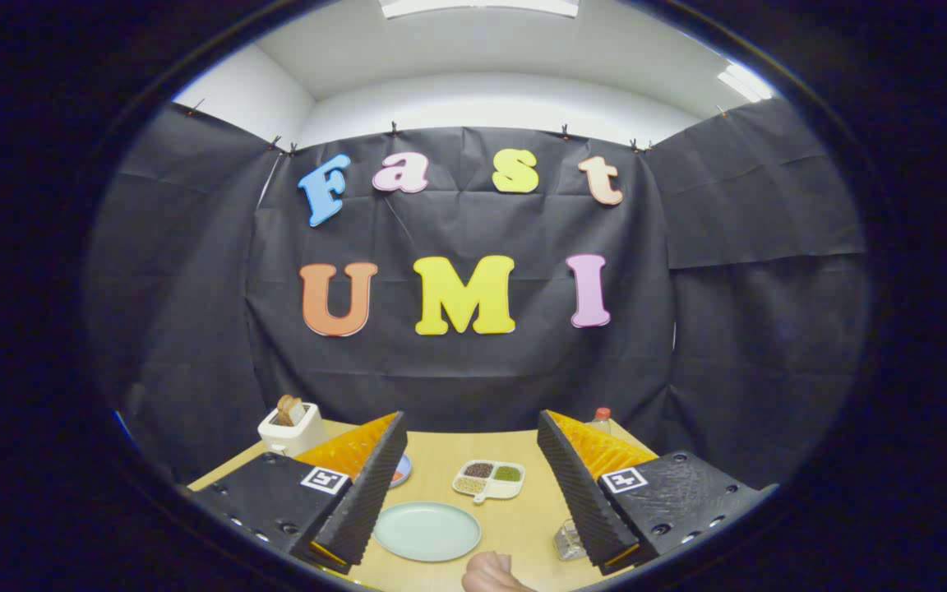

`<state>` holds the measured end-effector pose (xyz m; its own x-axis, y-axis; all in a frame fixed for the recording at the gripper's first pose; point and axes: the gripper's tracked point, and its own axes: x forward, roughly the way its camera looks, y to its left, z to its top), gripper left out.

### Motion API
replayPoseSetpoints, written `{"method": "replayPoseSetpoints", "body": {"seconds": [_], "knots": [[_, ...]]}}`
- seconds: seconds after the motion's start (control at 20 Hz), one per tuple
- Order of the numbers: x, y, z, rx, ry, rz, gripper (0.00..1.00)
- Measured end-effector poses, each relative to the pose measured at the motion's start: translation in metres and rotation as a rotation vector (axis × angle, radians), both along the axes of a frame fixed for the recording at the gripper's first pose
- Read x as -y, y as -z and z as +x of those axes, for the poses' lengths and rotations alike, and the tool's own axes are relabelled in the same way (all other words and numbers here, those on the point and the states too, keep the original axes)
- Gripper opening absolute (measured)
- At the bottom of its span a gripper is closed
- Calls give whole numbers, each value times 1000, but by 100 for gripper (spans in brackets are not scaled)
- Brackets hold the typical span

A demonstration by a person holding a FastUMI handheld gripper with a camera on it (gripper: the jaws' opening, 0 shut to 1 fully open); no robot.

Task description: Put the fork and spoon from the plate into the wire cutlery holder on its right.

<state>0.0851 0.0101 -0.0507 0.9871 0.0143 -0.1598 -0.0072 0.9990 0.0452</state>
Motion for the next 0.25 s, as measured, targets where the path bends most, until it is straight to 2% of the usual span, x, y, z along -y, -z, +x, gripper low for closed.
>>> {"method": "replayPoseSetpoints", "body": {"seconds": [0.25], "knots": [[-1,-2,2,-3,14,10,95]]}}
